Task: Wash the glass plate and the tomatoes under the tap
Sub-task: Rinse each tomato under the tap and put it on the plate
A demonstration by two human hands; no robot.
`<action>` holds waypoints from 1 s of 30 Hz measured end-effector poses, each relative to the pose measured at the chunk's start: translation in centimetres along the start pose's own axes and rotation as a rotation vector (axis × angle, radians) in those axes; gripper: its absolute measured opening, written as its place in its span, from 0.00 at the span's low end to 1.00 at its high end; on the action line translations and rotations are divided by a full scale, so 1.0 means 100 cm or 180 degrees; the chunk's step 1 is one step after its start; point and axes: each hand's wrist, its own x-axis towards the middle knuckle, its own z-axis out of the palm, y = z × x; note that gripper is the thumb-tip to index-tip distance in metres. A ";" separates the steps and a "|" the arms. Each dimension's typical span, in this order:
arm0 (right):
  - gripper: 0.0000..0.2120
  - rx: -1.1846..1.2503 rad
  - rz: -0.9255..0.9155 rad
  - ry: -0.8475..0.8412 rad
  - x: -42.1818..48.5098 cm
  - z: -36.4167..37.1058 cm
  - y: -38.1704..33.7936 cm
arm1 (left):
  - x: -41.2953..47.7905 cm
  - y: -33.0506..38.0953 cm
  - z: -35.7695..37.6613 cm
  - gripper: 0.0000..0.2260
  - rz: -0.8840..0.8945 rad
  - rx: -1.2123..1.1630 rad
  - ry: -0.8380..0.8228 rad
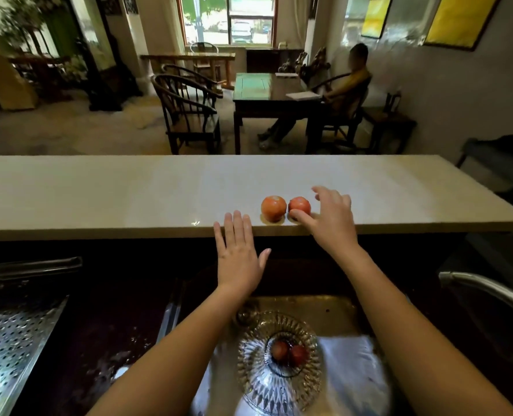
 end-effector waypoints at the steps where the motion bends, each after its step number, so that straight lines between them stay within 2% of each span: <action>1: 0.30 -0.0031 0.0059 -0.0214 0.005 0.003 0.001 | 0.000 -0.001 -0.001 0.38 0.0029 -0.0021 0.0007; 6: 0.21 -0.0054 0.0060 -0.0361 0.015 0.007 0.002 | 0.002 -0.005 -0.004 0.38 0.0074 -0.0071 -0.0013; 10: 0.20 0.0259 0.0054 -0.0422 0.010 0.000 -0.002 | 0.003 -0.005 -0.011 0.36 0.0013 -0.0419 -0.0112; 12: 0.20 0.0437 0.0024 -0.0340 0.006 -0.009 -0.002 | 0.004 -0.003 -0.022 0.31 -0.0165 -0.1226 -0.0001; 15: 0.20 0.0827 -0.0089 -0.0175 -0.008 -0.028 -0.003 | -0.003 0.010 -0.053 0.20 -0.0306 -0.2807 0.0628; 17: 0.21 0.1046 -0.0130 -0.0096 -0.024 -0.043 0.000 | -0.007 0.029 -0.075 0.14 -0.0211 -0.3572 0.0640; 19: 0.20 0.1178 -0.0194 -0.0077 -0.043 -0.055 0.007 | -0.005 0.051 -0.091 0.13 -0.0226 -0.4404 -0.0070; 21: 0.19 0.1273 -0.0152 -0.0077 -0.061 -0.063 0.020 | -0.001 0.075 -0.094 0.13 -0.0344 -0.5195 -0.1085; 24: 0.18 0.1459 0.0267 0.0033 -0.087 -0.061 0.049 | -0.005 0.109 -0.083 0.14 -0.0744 -0.5997 -0.2272; 27: 0.18 0.1659 0.0726 0.0009 -0.111 -0.050 0.085 | -0.020 0.142 -0.053 0.15 -0.0996 -0.6220 -0.2986; 30: 0.13 0.2297 0.1358 -0.0110 -0.134 -0.040 0.122 | -0.040 0.175 -0.024 0.13 -0.1141 -0.6423 -0.3507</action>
